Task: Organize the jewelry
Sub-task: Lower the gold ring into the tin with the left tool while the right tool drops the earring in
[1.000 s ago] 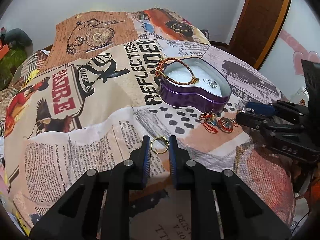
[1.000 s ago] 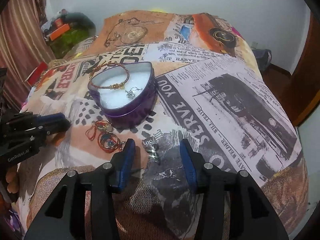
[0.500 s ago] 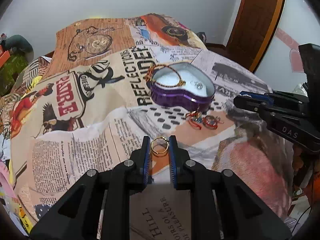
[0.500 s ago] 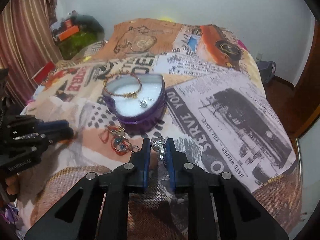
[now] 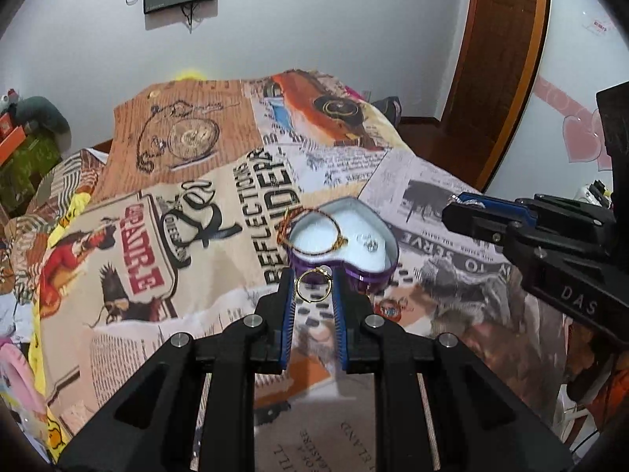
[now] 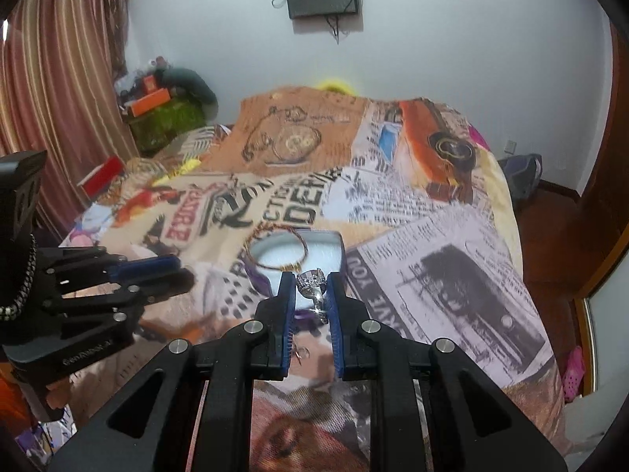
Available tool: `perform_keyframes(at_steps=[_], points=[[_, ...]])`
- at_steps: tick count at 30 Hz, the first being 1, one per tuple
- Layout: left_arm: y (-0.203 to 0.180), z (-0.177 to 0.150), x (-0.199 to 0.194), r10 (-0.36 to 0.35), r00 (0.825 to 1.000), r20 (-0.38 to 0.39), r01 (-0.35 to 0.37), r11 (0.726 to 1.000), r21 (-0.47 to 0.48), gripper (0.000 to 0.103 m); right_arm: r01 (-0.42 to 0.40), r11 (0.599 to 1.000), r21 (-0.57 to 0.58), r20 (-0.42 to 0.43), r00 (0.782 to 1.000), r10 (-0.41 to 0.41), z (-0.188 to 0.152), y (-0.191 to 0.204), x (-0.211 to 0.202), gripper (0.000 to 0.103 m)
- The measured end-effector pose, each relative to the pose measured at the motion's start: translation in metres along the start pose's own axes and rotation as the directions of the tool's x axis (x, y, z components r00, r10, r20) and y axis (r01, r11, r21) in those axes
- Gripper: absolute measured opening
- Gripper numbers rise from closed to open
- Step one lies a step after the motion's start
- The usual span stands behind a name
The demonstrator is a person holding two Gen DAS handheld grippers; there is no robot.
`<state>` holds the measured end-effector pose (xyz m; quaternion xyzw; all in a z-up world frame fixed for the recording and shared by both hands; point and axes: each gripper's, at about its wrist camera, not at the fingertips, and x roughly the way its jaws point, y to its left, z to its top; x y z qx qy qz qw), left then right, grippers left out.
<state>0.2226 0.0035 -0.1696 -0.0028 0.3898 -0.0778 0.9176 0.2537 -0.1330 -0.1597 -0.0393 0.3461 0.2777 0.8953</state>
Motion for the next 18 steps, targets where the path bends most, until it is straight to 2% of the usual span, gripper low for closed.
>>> perform_keyframes(at_steps=[11, 18], points=[[0.006, 0.021, 0.008, 0.003, 0.999, 0.038, -0.002, 1.0, -0.01, 0.017, -0.021, 1.0, 0.016, 0.012, 1.0, 0.021, 0.012, 0.001, 0.016, 0.014], [0.014, 0.027, 0.03, -0.01, 1.0, 0.012, 0.01, 1.0, -0.02, 0.017, -0.035, 0.999, 0.026, -0.015, 0.999, 0.035, 0.017, -0.005, 0.037, 0.014]])
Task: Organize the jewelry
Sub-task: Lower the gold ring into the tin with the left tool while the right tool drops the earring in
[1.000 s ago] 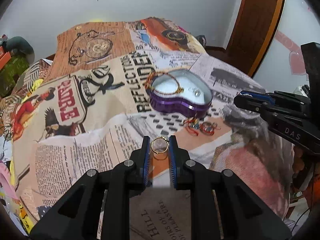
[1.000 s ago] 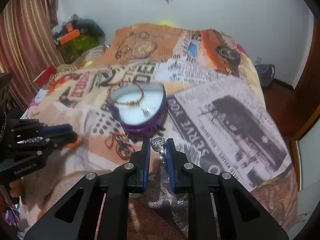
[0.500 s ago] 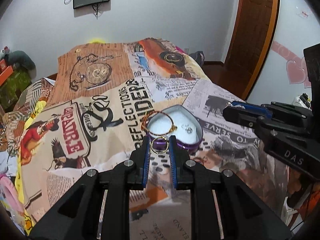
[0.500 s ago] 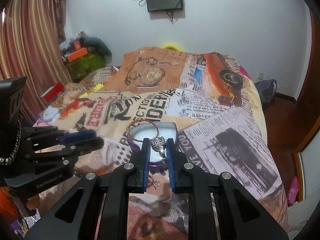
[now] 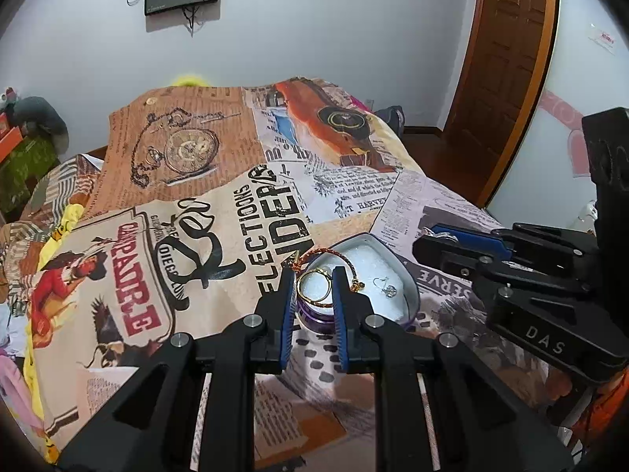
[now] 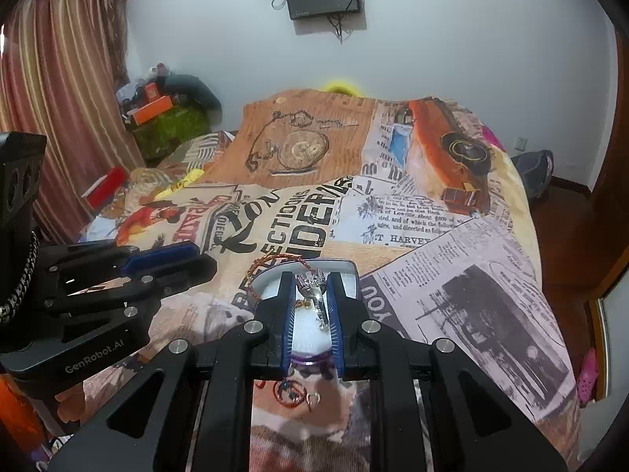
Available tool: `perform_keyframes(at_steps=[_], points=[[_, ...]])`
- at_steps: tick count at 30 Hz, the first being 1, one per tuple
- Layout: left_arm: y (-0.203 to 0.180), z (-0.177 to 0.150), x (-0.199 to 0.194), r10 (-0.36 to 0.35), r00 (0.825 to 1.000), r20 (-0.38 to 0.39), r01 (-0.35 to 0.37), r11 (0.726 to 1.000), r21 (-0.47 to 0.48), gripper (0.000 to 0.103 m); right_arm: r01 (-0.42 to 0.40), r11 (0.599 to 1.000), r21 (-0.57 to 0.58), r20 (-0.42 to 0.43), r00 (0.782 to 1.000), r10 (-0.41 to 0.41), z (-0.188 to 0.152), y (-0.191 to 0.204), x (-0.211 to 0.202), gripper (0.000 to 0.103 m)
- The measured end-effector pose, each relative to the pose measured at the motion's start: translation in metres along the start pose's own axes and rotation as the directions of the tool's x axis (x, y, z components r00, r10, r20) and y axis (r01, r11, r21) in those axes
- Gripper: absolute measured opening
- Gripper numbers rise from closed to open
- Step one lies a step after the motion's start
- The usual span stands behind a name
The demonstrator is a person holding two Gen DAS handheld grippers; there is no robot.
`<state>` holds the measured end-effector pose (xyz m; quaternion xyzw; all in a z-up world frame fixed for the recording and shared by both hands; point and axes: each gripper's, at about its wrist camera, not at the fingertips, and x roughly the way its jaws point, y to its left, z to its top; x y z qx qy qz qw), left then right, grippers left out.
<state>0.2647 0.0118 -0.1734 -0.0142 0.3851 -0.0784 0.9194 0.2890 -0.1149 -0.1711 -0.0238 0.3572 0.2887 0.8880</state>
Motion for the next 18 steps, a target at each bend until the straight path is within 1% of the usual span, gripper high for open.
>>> perform_keyframes(at_steps=[7, 13, 18], points=[[-0.003, 0.001, 0.028, -0.029, 0.998, -0.056, 0.03, 0.999, 0.02, 0.017, -0.01, 1.0, -0.002, -0.048, 0.999, 0.01, 0.005, -0.009, 0.025, 0.014], [-0.001, 0.003, 0.049, -0.051, 0.994, -0.099, 0.052, 0.999, 0.011, 0.017, -0.034, 0.999, 0.0, -0.106, 0.994, 0.034, 0.009, -0.016, 0.043, 0.014], [0.002, 0.006, 0.055, -0.061, 0.993, -0.106, 0.061, 0.998, 0.004, 0.017, -0.046, 0.999, -0.004, -0.142, 0.989, 0.045, 0.008, -0.02, 0.052, 0.014]])
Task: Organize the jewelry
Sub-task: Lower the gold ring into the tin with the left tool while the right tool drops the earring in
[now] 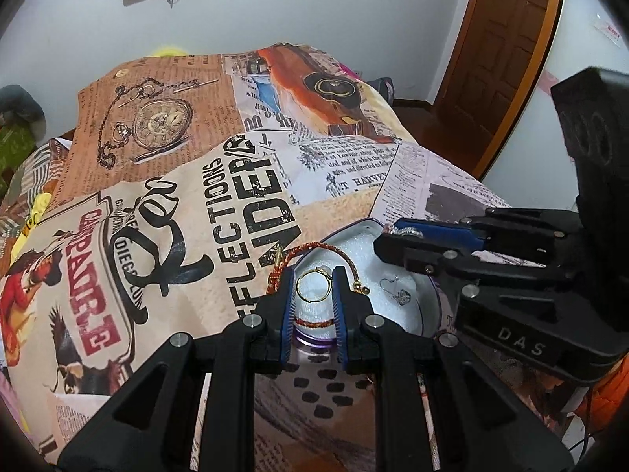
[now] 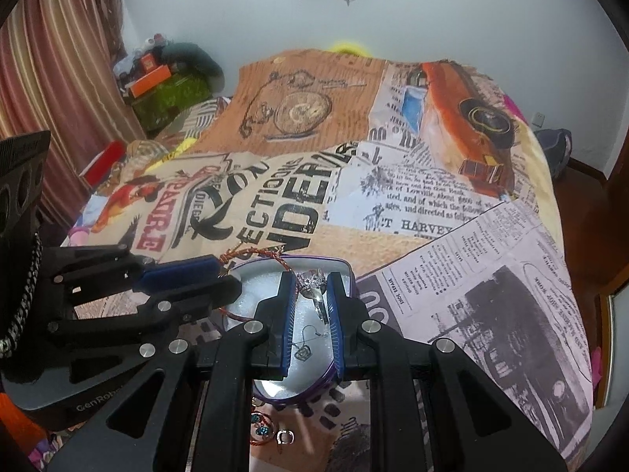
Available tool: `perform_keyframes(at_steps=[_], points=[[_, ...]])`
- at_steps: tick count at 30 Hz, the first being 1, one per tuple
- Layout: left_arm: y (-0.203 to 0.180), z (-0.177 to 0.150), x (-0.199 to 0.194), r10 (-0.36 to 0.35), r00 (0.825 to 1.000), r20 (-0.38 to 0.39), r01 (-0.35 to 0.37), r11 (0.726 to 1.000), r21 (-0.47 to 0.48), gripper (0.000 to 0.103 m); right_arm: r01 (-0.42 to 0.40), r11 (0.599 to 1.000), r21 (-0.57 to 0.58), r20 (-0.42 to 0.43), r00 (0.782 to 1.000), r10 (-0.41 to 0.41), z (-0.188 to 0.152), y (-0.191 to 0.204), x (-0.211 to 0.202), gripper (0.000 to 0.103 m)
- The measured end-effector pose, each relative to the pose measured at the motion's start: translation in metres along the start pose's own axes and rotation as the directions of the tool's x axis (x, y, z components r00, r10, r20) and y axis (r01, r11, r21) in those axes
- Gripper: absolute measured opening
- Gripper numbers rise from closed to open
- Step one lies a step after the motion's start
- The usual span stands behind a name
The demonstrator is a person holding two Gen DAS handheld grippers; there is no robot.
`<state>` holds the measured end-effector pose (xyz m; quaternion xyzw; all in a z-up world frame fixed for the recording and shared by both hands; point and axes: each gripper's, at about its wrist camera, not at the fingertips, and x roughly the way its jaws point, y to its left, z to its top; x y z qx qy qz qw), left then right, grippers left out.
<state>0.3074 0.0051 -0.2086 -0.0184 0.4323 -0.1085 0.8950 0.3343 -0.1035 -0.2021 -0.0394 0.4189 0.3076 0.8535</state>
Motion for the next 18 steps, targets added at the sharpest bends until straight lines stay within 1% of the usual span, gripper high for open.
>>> perform_keyframes(at_steps=[6, 10, 13, 18], points=[[0.0046, 0.0013, 0.0024, -0.021, 1.0, -0.011, 0.02, 1.0, -0.018, 0.017, 0.005, 1.0, -0.013, -0.024, 1.0, -0.006, -0.0022, -0.0006, 0.007, 0.014], [0.0063, 0.0008, 0.0015, -0.023, 1.0, -0.012, 0.022, 0.999, -0.023, 0.017, 0.017, 0.999, -0.031, -0.026, 1.0, -0.018, -0.0035, 0.001, 0.0077, 0.014], [0.0076, 0.0002, 0.0029, -0.023, 0.999, -0.023, 0.023, 0.999, -0.028, 0.017, 0.01, 0.999, -0.033, -0.03, 0.999, -0.011, -0.003, 0.0009, 0.0079, 0.014], [0.002, -0.001, -0.0008, -0.01, 1.0, -0.021, 0.01, 1.0, -0.001, 0.018, 0.031, 0.998, -0.05, -0.017, 0.999, -0.032, -0.0011, 0.0034, 0.0043, 0.015]])
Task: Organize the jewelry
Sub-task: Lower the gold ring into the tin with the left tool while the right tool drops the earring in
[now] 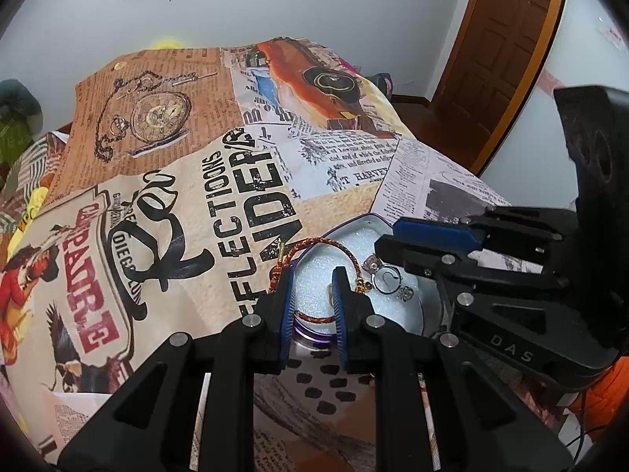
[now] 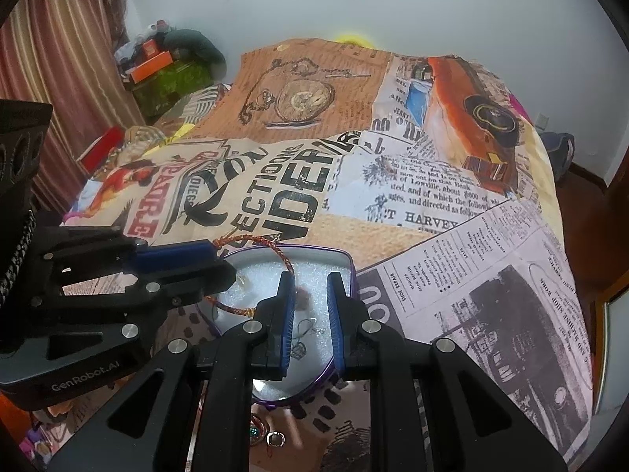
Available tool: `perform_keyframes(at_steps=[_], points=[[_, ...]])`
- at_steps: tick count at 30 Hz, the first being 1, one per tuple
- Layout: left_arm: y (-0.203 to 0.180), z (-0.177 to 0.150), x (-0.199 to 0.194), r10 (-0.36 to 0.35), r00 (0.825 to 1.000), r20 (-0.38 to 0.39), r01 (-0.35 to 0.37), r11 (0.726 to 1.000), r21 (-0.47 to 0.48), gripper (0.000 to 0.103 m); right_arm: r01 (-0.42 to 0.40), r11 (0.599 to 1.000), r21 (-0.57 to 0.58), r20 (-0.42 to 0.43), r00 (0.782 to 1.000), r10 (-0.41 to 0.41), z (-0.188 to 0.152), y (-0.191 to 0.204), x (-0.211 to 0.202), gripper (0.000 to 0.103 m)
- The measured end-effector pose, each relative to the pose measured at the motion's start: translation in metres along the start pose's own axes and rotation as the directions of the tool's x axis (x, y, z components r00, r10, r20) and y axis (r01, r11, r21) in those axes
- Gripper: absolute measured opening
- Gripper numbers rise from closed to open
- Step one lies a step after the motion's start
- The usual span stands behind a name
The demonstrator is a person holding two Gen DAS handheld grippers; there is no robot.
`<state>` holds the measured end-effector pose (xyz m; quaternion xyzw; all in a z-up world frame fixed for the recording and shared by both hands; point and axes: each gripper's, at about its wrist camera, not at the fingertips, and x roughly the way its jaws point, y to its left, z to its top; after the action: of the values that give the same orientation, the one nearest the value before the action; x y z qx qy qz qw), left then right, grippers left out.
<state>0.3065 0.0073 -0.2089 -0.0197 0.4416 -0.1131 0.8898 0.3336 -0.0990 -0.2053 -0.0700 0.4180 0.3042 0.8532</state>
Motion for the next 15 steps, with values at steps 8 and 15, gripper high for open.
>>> perform_keyframes(at_steps=[8, 15], points=[[-0.001, 0.001, -0.018, 0.041, 0.999, 0.034, -0.042, 0.999, 0.013, 0.036, 0.034, 0.999, -0.005, 0.023, 0.999, -0.034, 0.002, 0.002, -0.009, 0.017], [0.0, 0.0, -0.04, 0.062, 0.997, 0.055, -0.062, 0.998, 0.01, 0.036, 0.044, 0.999, 0.007, 0.045, 0.998, -0.044, 0.0, 0.004, -0.027, 0.018]])
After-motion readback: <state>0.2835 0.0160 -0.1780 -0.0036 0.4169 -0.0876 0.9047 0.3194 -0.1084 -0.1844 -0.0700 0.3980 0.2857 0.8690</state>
